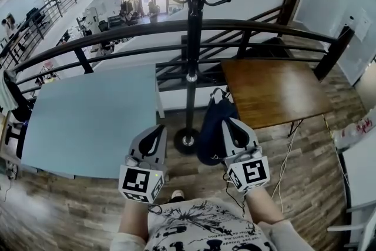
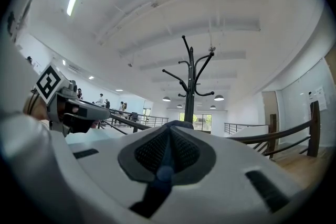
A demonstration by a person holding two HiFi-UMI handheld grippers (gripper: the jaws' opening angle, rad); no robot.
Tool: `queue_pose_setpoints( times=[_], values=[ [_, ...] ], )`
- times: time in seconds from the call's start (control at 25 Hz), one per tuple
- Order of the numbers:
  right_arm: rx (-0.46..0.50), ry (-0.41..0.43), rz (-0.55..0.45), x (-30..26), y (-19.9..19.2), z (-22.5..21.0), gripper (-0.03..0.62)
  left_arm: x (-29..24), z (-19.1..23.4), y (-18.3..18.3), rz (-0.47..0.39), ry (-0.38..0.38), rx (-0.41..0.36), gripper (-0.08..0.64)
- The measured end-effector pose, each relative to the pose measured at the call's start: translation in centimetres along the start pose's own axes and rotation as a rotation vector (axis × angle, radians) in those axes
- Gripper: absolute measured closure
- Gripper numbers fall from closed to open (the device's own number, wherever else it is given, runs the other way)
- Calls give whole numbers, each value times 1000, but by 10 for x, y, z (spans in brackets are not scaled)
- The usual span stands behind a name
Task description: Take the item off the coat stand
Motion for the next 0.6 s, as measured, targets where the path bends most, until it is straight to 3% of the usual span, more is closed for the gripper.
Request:
queue_pose_setpoints(
  times=[0.6],
  values=[
    [-24, 0, 10, -16, -2, 14, 584, 5, 16, -3, -3, 3, -28, 555]
  ],
)
Point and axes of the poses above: the fingertips, and each gripper's own axes: x backward along the fingers, z to its left, y out of its top, the point moved 8 cm from there along x, backward along the fingers, and after that the axes turned 9 degrees about y, right-handed, at the moved point
